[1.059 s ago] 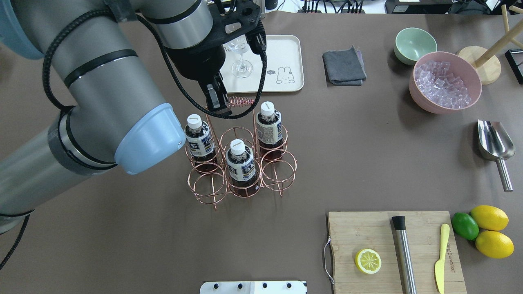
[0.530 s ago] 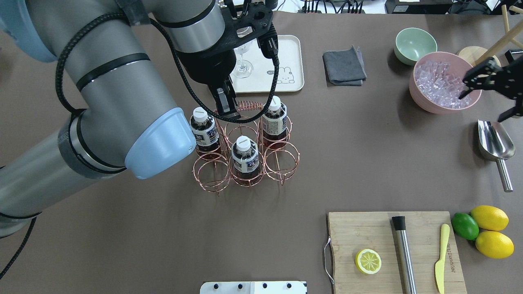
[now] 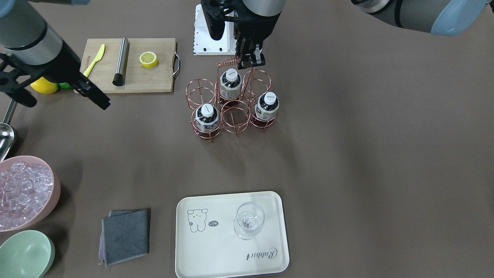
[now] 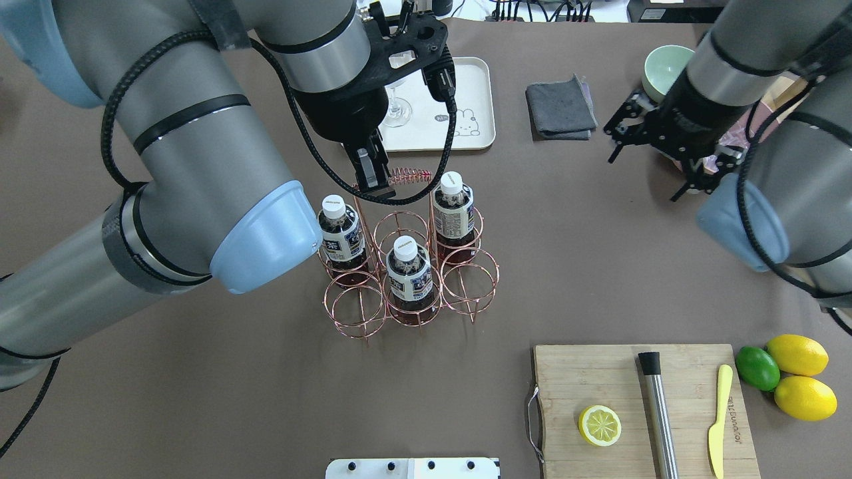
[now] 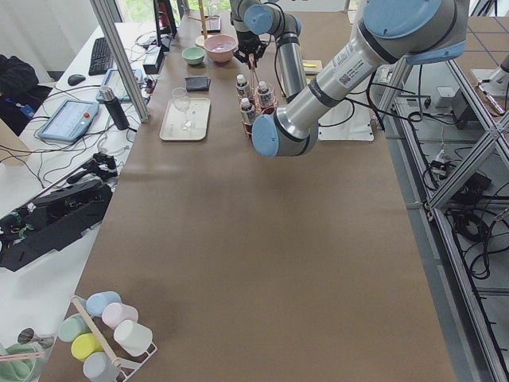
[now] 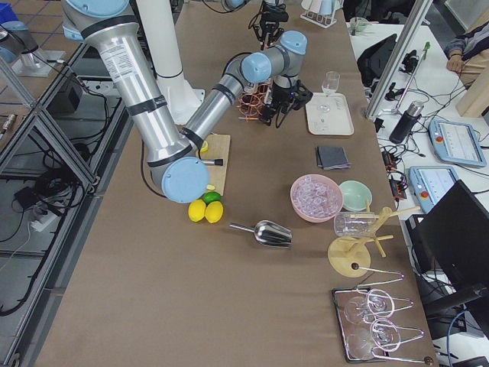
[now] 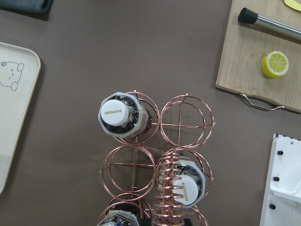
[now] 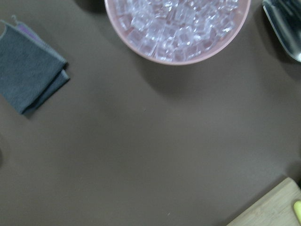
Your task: Take tea from basket to plate
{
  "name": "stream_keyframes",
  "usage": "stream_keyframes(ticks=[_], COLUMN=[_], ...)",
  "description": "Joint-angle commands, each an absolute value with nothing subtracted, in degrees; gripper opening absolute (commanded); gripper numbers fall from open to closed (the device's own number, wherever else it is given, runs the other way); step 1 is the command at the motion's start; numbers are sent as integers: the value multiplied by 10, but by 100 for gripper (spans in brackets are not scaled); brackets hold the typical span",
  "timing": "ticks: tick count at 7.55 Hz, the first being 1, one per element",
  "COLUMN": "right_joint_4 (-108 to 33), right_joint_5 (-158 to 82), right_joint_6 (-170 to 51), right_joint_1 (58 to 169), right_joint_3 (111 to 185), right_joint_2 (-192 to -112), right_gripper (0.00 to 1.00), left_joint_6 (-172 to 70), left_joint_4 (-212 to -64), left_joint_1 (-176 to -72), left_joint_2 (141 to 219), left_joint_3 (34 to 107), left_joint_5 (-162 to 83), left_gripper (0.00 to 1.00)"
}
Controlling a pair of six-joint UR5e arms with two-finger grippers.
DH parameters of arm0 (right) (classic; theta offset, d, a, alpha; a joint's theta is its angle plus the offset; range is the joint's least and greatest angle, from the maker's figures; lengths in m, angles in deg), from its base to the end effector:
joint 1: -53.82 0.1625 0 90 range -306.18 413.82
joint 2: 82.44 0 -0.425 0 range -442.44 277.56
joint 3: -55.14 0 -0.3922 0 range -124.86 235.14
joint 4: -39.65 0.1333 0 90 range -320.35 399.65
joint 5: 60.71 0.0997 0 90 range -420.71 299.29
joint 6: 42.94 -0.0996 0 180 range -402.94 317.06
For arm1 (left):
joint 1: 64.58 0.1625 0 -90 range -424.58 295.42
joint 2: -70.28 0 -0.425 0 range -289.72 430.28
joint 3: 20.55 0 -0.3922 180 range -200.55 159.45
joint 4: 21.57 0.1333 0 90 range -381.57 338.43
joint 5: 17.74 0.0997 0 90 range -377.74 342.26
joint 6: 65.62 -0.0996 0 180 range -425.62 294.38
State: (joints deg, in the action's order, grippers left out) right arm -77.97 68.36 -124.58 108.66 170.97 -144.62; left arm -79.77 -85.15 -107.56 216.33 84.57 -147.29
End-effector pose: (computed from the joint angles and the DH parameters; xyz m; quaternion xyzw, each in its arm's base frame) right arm -0.2616 -0.4938 0.2482 -0.1663 -0.3515 0.2931 0.8734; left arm 0.3942 -0.4629 0.0130 0.2551 0.4014 0.5536 0.6836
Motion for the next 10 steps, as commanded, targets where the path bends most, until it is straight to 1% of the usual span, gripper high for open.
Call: stream_keyframes(ticks=[1, 3, 5, 6, 8, 10], right_joint_4=[-711, -703, -622, -601, -543, -509], right_joint_5=[685, 706, 728, 731, 744, 746], right_joint_6=[-1264, -1278, -1373, -1385, -1433, -1449], right_joint_1=[998, 1000, 1000, 999, 998, 995], right_joint_3=[1679, 1653, 1605, 1595, 1547, 1514], right_joint_2=[-1403, -1373, -1350, -1348, -1325, -1303], right_gripper=[100, 100, 100, 99, 99, 99], left_joint_6=[-797, -797, -797, -797, -797, -797], left_joint_4=[-887, -887, -887, -887, -887, -887], left_joint_1=[-1070, -1070, -1070, -1070, -1072, -1071], left_joint_2=[2162, 2162, 2161, 2161, 2159, 2144], left_joint_3=[819, 821, 823, 824, 830, 844], left_joint_5=[-1466, -1463, -1464, -1464, -1463, -1464], left_gripper=[0, 0, 0, 0, 0, 0])
